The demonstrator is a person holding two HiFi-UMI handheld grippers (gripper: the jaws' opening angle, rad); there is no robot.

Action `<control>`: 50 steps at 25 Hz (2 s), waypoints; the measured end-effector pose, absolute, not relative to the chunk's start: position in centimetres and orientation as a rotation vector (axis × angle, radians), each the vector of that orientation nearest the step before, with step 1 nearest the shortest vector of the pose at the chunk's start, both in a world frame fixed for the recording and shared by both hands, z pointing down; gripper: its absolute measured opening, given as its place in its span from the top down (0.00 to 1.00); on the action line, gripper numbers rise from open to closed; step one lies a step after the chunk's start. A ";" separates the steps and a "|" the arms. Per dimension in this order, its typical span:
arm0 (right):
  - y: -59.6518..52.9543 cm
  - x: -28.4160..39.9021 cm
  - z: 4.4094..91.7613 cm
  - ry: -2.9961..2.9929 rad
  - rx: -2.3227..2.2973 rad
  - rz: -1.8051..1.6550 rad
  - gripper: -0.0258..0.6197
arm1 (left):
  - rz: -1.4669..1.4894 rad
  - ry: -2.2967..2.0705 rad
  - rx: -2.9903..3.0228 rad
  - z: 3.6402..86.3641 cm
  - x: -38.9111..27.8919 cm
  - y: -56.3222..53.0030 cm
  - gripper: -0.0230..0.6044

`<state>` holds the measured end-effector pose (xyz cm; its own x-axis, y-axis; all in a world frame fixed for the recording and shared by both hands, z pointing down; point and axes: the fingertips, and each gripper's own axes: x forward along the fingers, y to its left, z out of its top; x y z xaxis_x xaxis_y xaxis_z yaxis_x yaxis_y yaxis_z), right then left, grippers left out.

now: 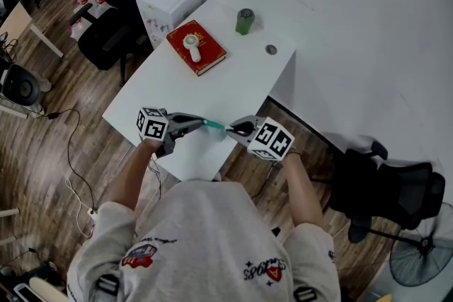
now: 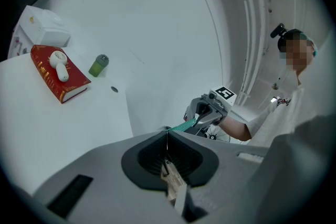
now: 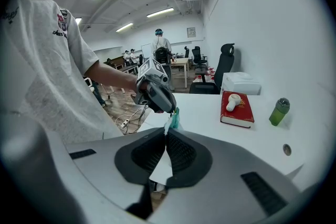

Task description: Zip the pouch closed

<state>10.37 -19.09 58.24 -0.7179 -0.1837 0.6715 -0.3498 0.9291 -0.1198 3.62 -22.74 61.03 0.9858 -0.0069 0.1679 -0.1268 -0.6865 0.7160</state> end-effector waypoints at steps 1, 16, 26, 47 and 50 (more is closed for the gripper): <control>-19.2 10.3 58.2 -2.384 0.376 0.308 0.94 | 0.195 -0.097 2.324 61.1 3.6 -22.8 0.95; -19.2 11.0 58.7 -2.369 0.394 0.336 0.94 | 0.260 -0.259 2.296 64.2 -1.0 -24.0 0.95; -19.5 10.3 58.9 -2.392 0.406 0.362 0.94 | 0.275 -0.371 2.288 65.5 -3.1 -25.2 0.95; -21.7 9.3 57.8 -2.501 0.535 0.416 0.93 | 0.282 -0.685 2.409 64.5 -3.2 -28.6 0.82; -22.4 9.8 57.7 -2.496 0.586 0.414 0.93 | 0.271 -0.784 2.431 63.7 -4.0 -29.7 0.82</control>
